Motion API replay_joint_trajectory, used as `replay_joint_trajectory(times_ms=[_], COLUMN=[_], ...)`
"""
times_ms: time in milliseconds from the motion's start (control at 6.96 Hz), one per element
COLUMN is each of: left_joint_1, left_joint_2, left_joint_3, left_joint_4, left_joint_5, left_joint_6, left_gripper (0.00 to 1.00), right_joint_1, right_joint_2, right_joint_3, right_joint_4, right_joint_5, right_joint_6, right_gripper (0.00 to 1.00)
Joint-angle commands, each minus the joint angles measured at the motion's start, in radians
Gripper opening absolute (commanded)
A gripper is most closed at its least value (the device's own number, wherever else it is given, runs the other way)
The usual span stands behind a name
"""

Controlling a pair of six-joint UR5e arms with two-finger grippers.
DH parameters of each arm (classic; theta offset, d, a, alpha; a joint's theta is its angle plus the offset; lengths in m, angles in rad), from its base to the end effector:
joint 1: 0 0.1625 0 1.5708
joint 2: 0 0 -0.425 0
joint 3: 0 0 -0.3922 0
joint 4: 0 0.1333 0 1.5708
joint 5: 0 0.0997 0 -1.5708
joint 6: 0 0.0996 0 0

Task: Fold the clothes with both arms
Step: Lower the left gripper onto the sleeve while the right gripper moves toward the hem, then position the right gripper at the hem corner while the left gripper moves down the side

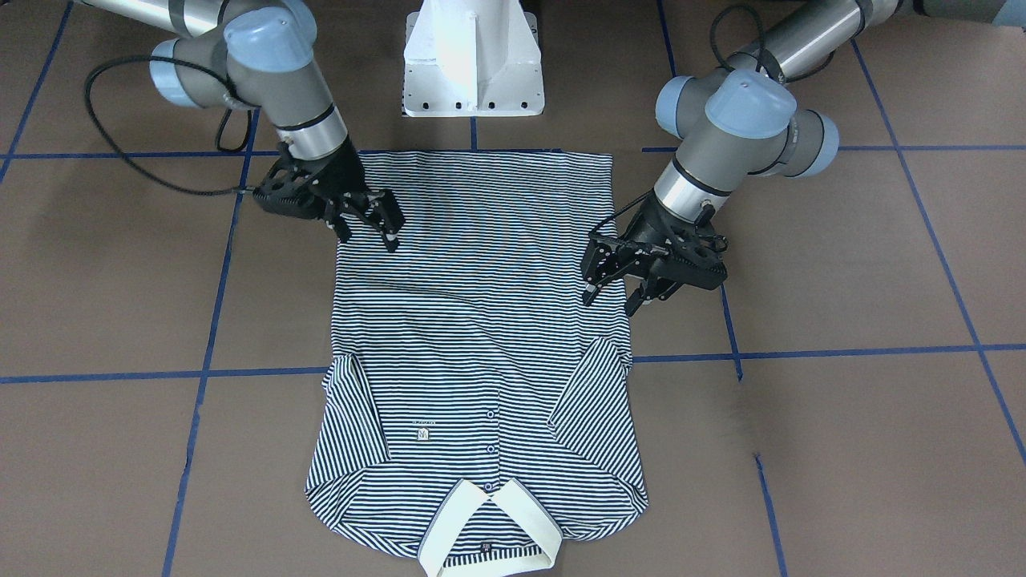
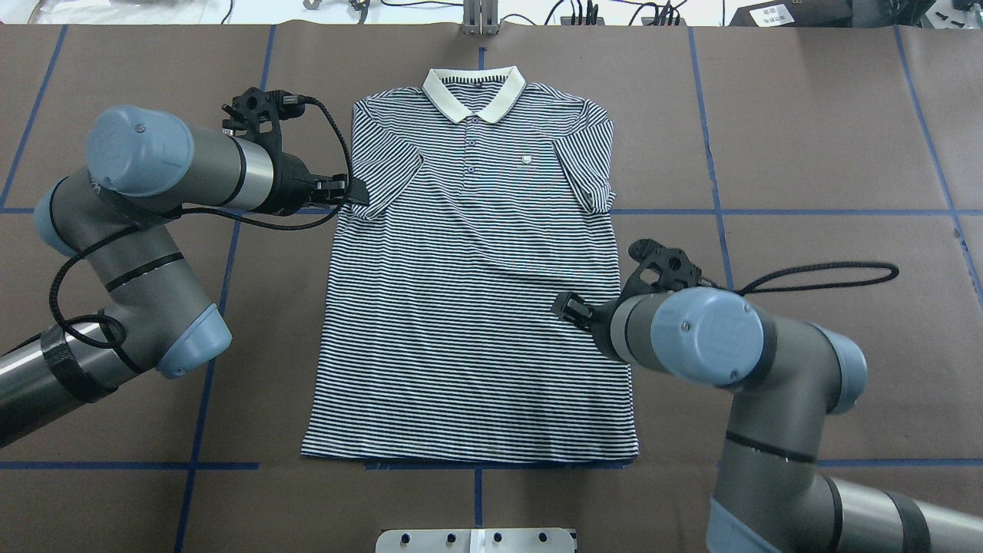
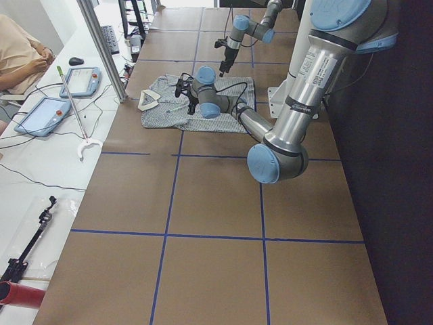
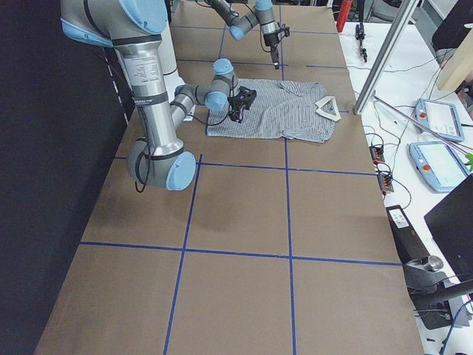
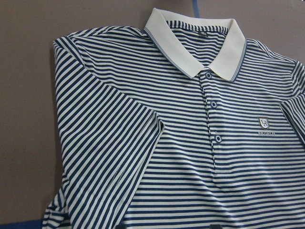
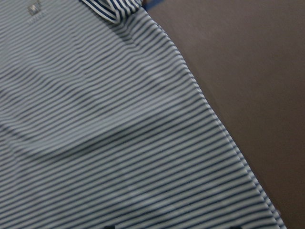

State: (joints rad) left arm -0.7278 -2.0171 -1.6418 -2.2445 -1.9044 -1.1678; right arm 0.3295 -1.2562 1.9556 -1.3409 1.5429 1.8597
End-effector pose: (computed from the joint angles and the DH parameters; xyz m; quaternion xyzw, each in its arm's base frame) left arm 0.4174 -0.5067 0.2942 0.1803 0.5407 -0.0401 0.8207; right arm -0.4963 -0.3135 0.2939 0.0216 -0.4477 0.2780 0.8496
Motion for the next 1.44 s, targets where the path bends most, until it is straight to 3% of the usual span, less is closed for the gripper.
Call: replay_joint_trajectory(times_ms=[0, 288, 863, 1294], left_joint_1=[0.001, 0.001, 0.004, 0.004], left_joint_2=[0.011, 0.012, 0.014, 0.015], left_joint_3=[-0.009, 0.002, 0.031, 0.037], left_joint_4=[-0.003, -0.010, -0.017, -0.017], left_joint_5=[-0.007, -0.007, -0.007, -0.005], left_joint_6=[-0.004, 0.000, 0.000, 0.007], left_gripper=[0.73, 0.73, 0.73, 0.73], right_joint_1=[-0.144, -0.210, -0.236, -0.239], right_joint_2=[-0.066, -0.138, -0.166, -0.160], right_joint_3=[0.037, 0.049, 0.118, 0.102], right_joint_4=[-0.041, -0.043, -0.116, -0.118], right_joint_5=[-0.115, -0.112, -0.107, -0.110], right_joint_6=[0.128, 0.238, 0.251, 0.250], right_gripper=[0.83, 0.82, 0.81, 0.60])
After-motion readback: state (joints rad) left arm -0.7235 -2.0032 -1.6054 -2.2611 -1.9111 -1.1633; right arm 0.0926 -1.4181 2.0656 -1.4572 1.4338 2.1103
